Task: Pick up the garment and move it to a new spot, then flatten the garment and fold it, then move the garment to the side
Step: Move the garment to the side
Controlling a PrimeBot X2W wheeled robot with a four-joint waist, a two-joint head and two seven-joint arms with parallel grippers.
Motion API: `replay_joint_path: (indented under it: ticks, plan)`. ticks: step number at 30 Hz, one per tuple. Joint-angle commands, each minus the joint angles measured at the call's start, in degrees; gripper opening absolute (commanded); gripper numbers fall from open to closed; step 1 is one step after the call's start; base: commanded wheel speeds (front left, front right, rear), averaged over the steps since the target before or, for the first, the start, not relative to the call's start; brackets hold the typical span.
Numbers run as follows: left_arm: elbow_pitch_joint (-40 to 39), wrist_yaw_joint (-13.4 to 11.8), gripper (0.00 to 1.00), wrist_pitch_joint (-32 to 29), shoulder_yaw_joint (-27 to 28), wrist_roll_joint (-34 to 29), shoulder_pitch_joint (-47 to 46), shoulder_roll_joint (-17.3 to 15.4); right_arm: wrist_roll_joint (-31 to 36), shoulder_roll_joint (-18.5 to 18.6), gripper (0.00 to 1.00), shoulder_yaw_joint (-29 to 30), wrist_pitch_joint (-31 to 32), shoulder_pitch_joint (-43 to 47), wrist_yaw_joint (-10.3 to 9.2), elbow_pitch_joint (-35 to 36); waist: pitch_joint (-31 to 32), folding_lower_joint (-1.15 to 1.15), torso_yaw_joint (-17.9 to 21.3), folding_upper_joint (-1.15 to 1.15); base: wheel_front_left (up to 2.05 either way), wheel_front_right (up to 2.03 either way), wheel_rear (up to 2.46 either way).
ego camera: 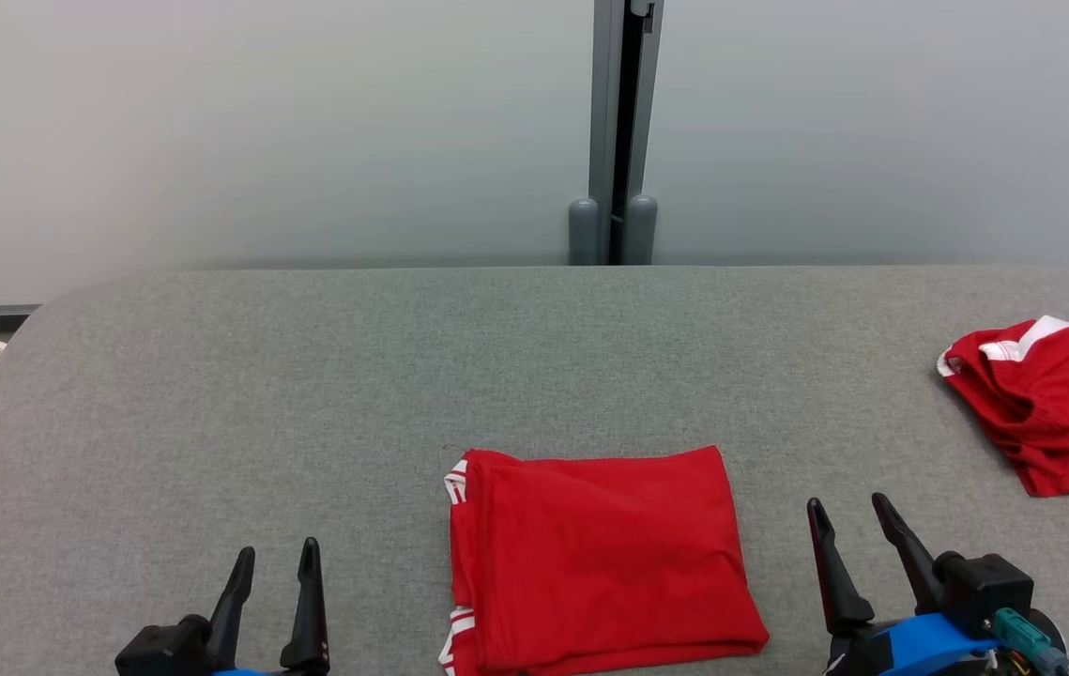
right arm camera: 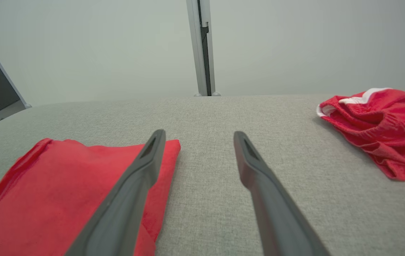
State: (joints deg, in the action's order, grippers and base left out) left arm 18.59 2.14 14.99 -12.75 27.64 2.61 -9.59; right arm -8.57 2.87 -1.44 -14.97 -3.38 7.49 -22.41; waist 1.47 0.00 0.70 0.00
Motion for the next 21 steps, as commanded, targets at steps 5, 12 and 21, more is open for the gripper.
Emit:
replay_joint_path:
  ticks: [5,12,21]
  plan:
    - [0.41,0.48,1.00,0.26,0.67,-0.72,-0.35,0.30,0.47,0.06,1.00,0.21,-0.18,-1.19,0.00,-0.53,-0.24,0.00,-0.27,0.00,0.00,0.00,0.00]
    - [0.01,0.11,1.00,0.26,1.68,-1.63,-0.96,-0.42,3.06,0.05,1.00,1.27,5.54,-6.50,0.00,0.39,-1.06,0.00,-1.15,0.00,0.00,0.00,0.00]
    - [-0.31,-0.16,1.00,0.26,1.58,-2.47,-2.11,-0.74,6.94,0.05,1.00,1.04,23.21,-11.08,0.00,-1.29,-4.35,0.00,-4.39,0.00,0.00,0.00,0.00]
